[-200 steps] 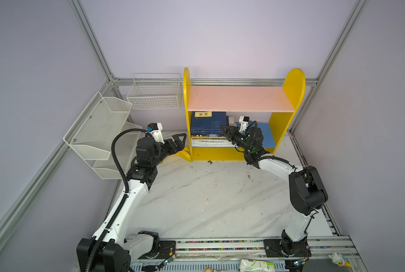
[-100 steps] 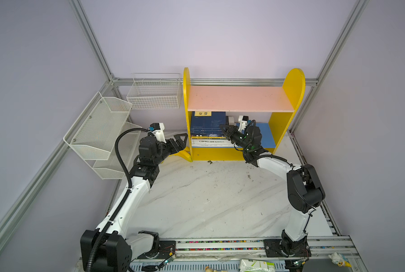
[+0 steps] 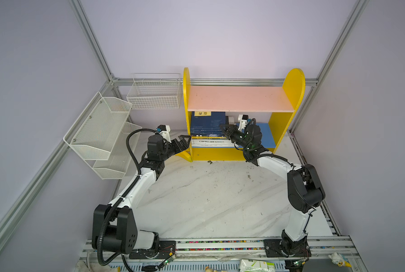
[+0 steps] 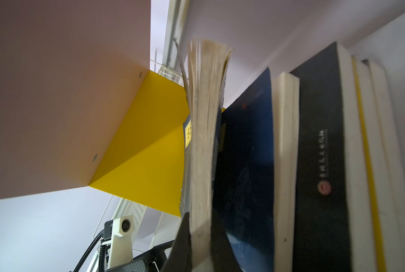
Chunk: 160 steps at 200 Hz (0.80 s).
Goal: Stacking books/files
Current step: Place the book on the bookshelf.
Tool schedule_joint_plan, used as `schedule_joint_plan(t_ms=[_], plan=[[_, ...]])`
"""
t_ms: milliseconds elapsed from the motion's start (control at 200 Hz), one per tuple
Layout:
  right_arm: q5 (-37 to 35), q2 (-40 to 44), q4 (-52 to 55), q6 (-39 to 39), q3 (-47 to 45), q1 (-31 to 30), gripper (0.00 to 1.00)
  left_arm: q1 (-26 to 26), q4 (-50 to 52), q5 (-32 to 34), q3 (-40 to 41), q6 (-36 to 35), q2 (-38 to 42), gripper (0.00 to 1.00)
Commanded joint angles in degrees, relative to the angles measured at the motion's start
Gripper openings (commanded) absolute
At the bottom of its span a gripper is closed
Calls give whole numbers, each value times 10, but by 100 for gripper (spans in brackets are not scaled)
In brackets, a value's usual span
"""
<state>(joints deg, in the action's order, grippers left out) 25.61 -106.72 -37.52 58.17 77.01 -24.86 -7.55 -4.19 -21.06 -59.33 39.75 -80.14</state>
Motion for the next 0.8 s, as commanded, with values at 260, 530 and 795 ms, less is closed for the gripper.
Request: schedule_joint_plan(t_ms=[260,530,795], plan=[[56,2,-3,-10,6,-2,2,3,-92,-25,-52,40,-37,100],[73,5,-24,5,-5,9,2,3,-113,-25,-59,59,-51,100],[58,-9,-49,22,-14,9,1,3,-130,-20,-91,71,-78,100]])
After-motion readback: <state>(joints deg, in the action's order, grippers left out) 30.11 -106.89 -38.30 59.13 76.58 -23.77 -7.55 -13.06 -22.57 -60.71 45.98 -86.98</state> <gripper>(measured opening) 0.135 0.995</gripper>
